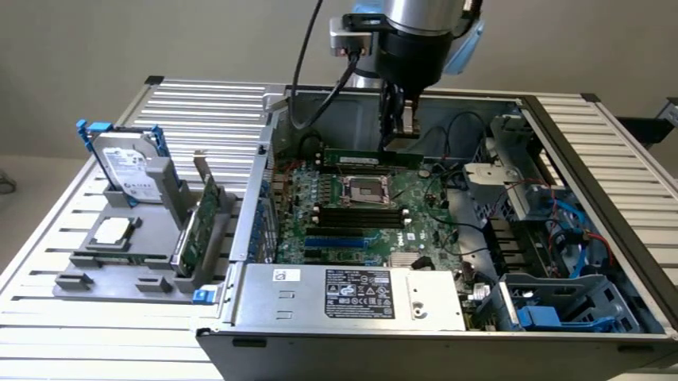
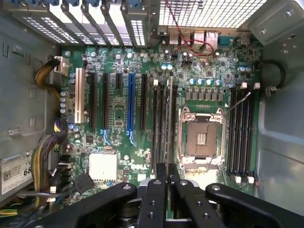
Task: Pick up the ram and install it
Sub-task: 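Insert the ram into the slot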
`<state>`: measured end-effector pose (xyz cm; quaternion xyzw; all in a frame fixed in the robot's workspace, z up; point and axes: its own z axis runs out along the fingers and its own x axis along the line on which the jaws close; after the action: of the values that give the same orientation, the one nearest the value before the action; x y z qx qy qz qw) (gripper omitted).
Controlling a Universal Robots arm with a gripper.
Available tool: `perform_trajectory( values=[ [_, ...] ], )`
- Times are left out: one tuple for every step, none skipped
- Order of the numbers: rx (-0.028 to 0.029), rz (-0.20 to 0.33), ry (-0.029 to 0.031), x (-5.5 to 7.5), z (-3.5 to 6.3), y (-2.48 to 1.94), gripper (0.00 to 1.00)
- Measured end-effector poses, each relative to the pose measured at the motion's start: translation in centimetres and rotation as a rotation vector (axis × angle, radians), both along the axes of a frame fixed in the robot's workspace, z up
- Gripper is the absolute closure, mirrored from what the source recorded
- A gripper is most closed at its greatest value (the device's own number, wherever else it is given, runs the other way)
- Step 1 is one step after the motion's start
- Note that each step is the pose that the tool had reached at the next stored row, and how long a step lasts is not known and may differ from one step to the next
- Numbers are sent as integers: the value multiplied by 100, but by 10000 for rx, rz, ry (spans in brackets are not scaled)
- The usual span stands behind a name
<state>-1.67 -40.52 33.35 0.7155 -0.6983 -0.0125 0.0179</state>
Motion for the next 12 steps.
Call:
perform_trajectory(
  values=[
    [0,0,0,0,-18,-19,87],
    [1,0,-1,0,-37,-38,87],
    [1,0,-1,0,-55,-56,87],
    [0,0,0,0,-72,-74,87],
    [1,0,-1,0,-91,-91,87],
    [1,0,-1,0,-109,-105,87],
    [1,0,0,0,-126,-118,87],
    [2,5,-1,-1,-145,-130,87],
    [1,15,0,-1,-163,-139,87],
    [-1,31,0,-2,-182,-148,87],
    [-1,56,1,-4,-200,-154,87],
    [1,94,0,-6,-218,-158,87]
  ],
)
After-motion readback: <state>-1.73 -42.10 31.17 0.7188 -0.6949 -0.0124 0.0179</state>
